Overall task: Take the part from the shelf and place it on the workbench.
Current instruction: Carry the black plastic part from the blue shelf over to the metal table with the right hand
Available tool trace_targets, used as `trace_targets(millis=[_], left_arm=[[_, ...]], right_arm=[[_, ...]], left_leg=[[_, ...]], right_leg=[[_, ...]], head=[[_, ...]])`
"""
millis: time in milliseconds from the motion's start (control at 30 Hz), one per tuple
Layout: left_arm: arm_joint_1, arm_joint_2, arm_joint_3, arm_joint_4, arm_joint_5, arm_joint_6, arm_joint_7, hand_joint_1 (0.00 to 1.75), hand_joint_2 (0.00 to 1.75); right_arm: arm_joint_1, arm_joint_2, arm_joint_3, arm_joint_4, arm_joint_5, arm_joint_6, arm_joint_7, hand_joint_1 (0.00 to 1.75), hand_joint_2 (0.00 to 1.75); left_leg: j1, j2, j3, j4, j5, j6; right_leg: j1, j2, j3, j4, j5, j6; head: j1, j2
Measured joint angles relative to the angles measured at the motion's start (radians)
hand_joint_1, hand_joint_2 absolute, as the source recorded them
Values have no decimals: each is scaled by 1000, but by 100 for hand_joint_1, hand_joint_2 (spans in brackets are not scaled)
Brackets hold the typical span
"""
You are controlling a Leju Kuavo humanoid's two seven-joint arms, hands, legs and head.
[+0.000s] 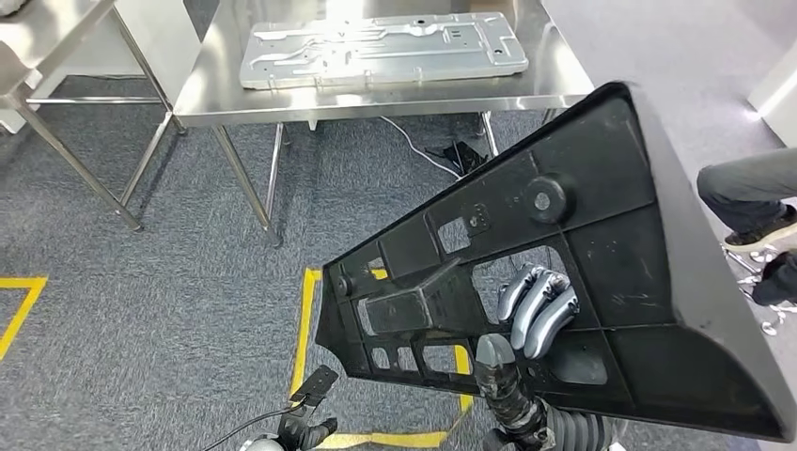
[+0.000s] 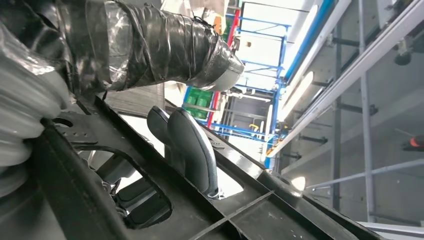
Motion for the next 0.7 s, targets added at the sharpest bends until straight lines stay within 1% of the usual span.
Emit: trace_targets(millis=[33,67,133,167,200,233,267,300,333,367,400,433,467,500,533,567,600,667,700], left_arm=[[-1,0,0,0,0,0,0,0,175],[-1,0,0,0,0,0,0,0,175],[-2,0,0,0,0,-2,1,0,175],[-2,0,0,0,0,-2,1,0,175],[-3,0,0,0,-1,-3,1,0,175],[-4,0,0,0,-1,-3,0,0,175],[-4,0,0,0,-2,-2,0,0,175],[-3,0,0,0,-3,-1,0,0,175],[-1,0,0,0,-3,0,-1,0,175],[1,0,0,0,-4,1,-1,0,175],[2,0,0,0,-4,1,-1,0,175],[3,0,0,0,-4,1,-1,0,175],[2,1,0,0,-4,1,-1,0,175],[2,1,0,0,-4,1,-1,0,175],[1,2,0,0,-4,1,-1,0,175],[1,2,0,0,-5,1,0,0,175],[0,2,0,0,-6,1,0,0,175],[-1,2,0,0,-8,1,1,0,175],[-3,3,0,0,-9,0,1,0,175]], right_arm=[[0,0,0,-1,-1,1,0,175,175],[0,0,0,-1,-1,1,0,175,175],[0,0,0,-2,-2,3,-1,175,175],[0,0,0,-3,-2,5,-2,175,175],[-1,1,0,-3,-2,6,-3,175,175],[-1,1,0,-3,-2,6,-5,175,175],[-1,2,0,-3,-2,6,-7,175,175],[0,2,0,-3,-2,6,-10,175,175],[0,2,0,-3,-1,6,-11,175,175],[0,2,0,-3,-1,6,-12,175,175],[0,2,1,-3,-1,6,-12,175,175],[0,2,1,-3,0,6,-12,175,175],[0,2,1,-3,1,6,-12,175,175],[0,2,2,-3,1,6,-13,175,175],[0,2,2,-3,2,6,-13,175,175],[0,2,2,-3,2,6,-13,175,175],[0,2,3,-2,2,6,-13,175,175],[0,2,3,-2,2,6,-13,175,175],[-1,2,3,-3,2,6,-13,175,175]], left_leg=[[-1,-2,2,3,-9,-6],[-3,-3,2,4,-16,-12],[-4,-4,8,1,-24,-21],[-3,-2,9,9,-32,-26],[-2,0,0,35,-45,-31],[0,2,-23,81,-65,-36],[2,4,-59,145,-88,-41],[4,5,-102,213,-108,-45],[5,6,-142,266,-116,-46],[6,6,-167,289,-106,-46],[6,6,-174,271,-74,-42],[5,6,-161,219,-27,-36],[4,7,-139,152,17,-28],[0,8,-115,91,46,-20],[-6,9,-96,50,58,-12],[-12,9,-84,27,55,-6],[-16,9,-76,17,48,0],[-17,5,-48,-5,45,10],[-15,4,-32,-14,44,15]], right_leg=[[0,1,18,-40,11,-4],[1,2,25,-52,5,-11],[2,3,32,-57,-3,-25],[1,2,38,-59,-7,-31],[0,1,44,-61,-11,-37],[-1,-1,50,-62,-16,-42],[0,-2,56,-63,-22,-46],[1,-4,62,-63,-28,-48],[3,-4,67,-63,-34,-49],[4,-3,75,-63,-40,-49],[6,-2,84,-63,-47,-49],[7,-2,96,-63,-55,-49],[8,-2,106,-64,-62,-48],[9,-2,115,-66,-70,-44],[9,-2,121,-69,-76,-39],[7,-2,128,-72,-78,-34],[5,-2,135,-71,-76,-26],[1,-4,146,-58,-72,-15],[1,-5,139,-37,-78,-10]], head=[[1,0],[1,0],[1,0],[-1,0],[-4,0],[-6,0],[-9,0],[-10,0],[-10,0],[-10,0],[-10,0],[-10,0],[-9,0],[-8,0],[-7,0],[-5,0],[-5,0],[-4,0],[-2,0]])
